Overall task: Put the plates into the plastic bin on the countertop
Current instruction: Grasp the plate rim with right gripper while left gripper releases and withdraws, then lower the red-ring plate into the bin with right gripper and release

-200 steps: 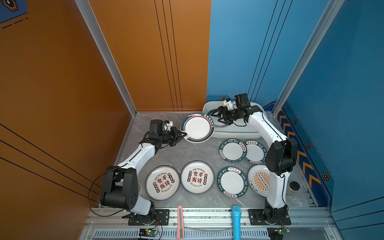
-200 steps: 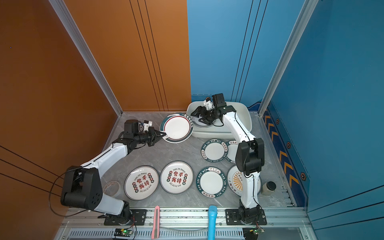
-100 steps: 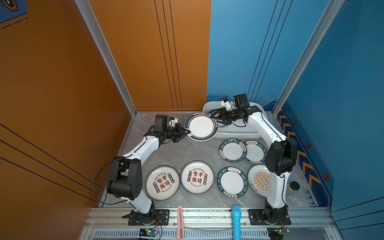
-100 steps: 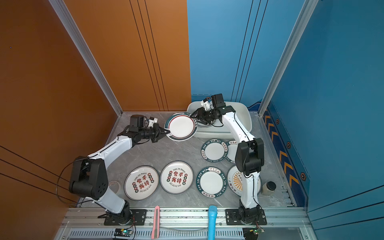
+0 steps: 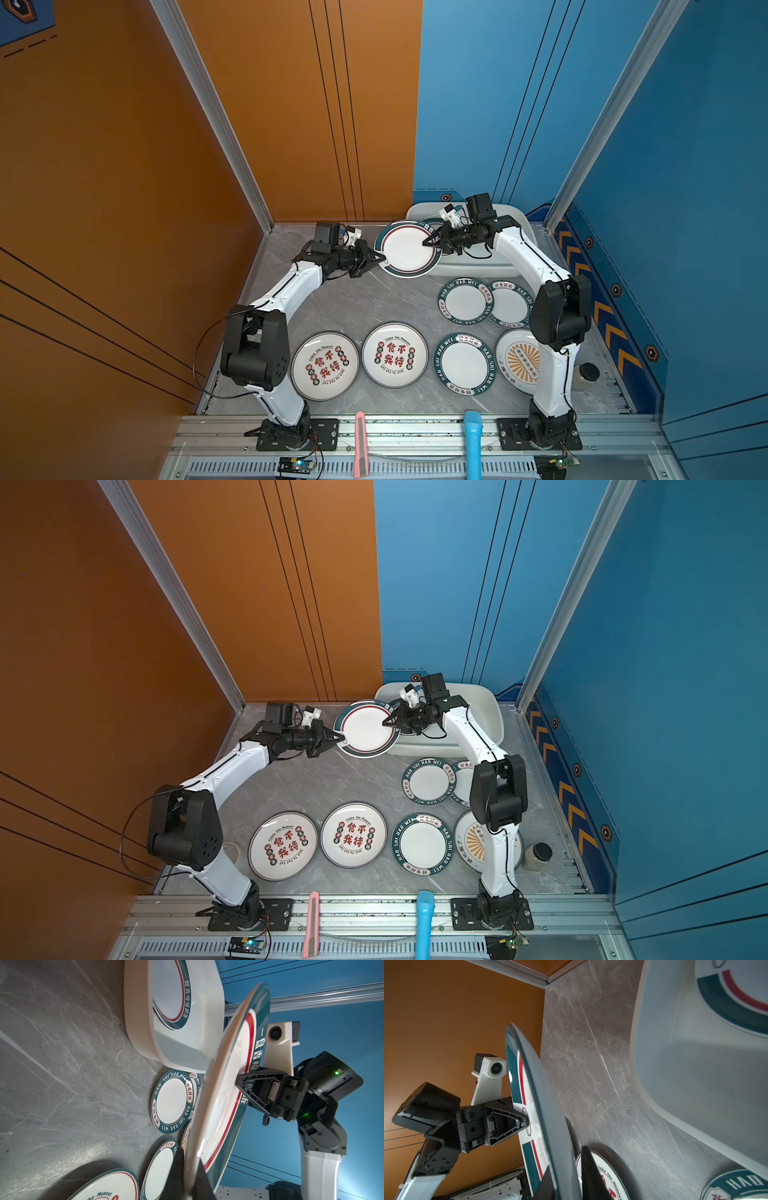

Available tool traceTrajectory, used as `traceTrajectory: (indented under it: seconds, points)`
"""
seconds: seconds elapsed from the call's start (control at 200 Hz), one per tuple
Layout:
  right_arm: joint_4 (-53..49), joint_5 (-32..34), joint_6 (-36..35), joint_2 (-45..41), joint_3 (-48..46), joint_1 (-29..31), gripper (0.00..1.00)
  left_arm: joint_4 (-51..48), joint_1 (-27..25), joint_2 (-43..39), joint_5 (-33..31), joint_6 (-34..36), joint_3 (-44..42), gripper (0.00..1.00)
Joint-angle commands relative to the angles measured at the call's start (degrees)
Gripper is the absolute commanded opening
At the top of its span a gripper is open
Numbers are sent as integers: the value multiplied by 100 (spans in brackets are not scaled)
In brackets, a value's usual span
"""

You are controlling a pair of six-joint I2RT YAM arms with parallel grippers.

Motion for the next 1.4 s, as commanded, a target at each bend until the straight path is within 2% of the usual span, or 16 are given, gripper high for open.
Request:
traceTrajectory:
  seconds: [0.0, 0.1, 0.145, 0.25, 0.355, 0.511, 0.596, 0.646, 0.676, 1.111, 1.271, 1.396]
  points:
    - [-81, -192, -61, 70, -55, 63, 10, -252, -191, 117, 67, 331, 287, 0]
    - [-81, -182, -79, 35, -106, 45, 2, -315, -240, 143, -14, 350, 315, 3]
    - [-75, -165, -79, 5, -123, 28, 0, -346, -256, 145, -45, 356, 327, 7]
    - [-81, -124, -79, -51, -178, -36, 0, -404, -279, 145, -110, 385, 319, 19]
    - [-77, -47, -61, -112, -213, -119, 0, -436, -293, 129, -163, 402, 315, 35]
    - [-81, 123, 11, -184, -224, -271, 0, -485, -317, 105, -200, 496, 324, 49]
    - [-81, 314, 115, -216, -245, -385, 0, -501, -319, 54, -246, 571, 324, 67]
    - [-72, 439, 165, -228, -254, -466, 0, -535, -319, -6, -315, 648, 324, 84]
    - [-70, 516, 199, -238, -254, -515, 0, -552, -319, -46, -367, 694, 315, 99]
    - [51, 1643, 1232, 114, 195, -1268, 0, -798, -150, -618, -683, 1200, -148, 98]
    - [-24, 1909, 1529, 738, 747, -1357, 0, -879, -23, -668, -623, 1194, -241, 98]
    - [-474, 2320, 1596, 1195, 1340, -1348, 0, -879, 30, -723, -570, 1179, -303, 98]
